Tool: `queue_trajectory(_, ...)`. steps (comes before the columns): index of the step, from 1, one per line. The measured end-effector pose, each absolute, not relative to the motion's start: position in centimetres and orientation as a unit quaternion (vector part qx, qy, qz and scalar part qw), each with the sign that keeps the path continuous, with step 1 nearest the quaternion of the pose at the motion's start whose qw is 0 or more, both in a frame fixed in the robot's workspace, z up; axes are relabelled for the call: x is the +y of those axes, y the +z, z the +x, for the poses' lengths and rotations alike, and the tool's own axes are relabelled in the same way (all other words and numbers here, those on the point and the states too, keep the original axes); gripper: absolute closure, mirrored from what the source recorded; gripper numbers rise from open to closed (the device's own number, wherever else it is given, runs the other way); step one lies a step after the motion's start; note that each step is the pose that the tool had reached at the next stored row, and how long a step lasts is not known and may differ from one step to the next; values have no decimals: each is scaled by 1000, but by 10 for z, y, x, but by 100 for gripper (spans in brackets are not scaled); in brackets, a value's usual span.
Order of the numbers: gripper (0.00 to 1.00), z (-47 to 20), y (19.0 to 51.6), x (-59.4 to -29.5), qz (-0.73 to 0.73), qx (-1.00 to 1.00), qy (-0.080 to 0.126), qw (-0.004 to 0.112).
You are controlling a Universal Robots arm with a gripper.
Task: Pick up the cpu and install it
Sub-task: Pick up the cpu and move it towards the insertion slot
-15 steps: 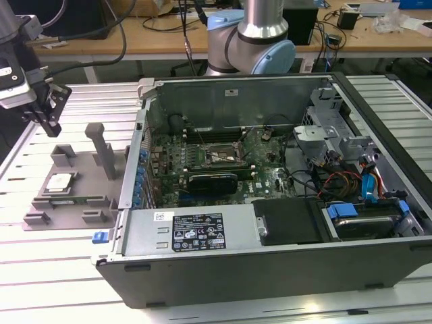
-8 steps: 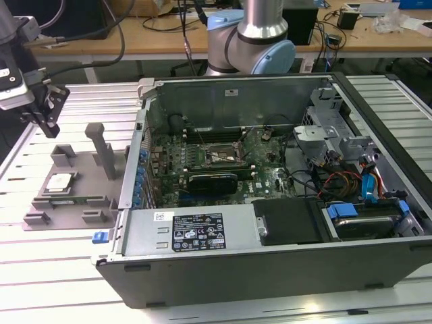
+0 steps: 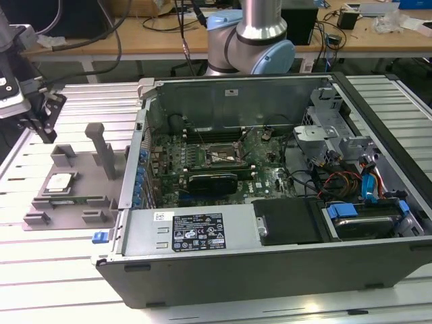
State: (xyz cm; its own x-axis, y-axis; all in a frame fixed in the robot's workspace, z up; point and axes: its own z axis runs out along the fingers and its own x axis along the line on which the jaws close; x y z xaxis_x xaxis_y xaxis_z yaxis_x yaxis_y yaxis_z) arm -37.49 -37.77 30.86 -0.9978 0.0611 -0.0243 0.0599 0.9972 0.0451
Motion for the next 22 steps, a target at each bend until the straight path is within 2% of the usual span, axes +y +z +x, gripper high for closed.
queue_trajectory(22, 89, -391, 265, -389, 30, 999, 22, 13)
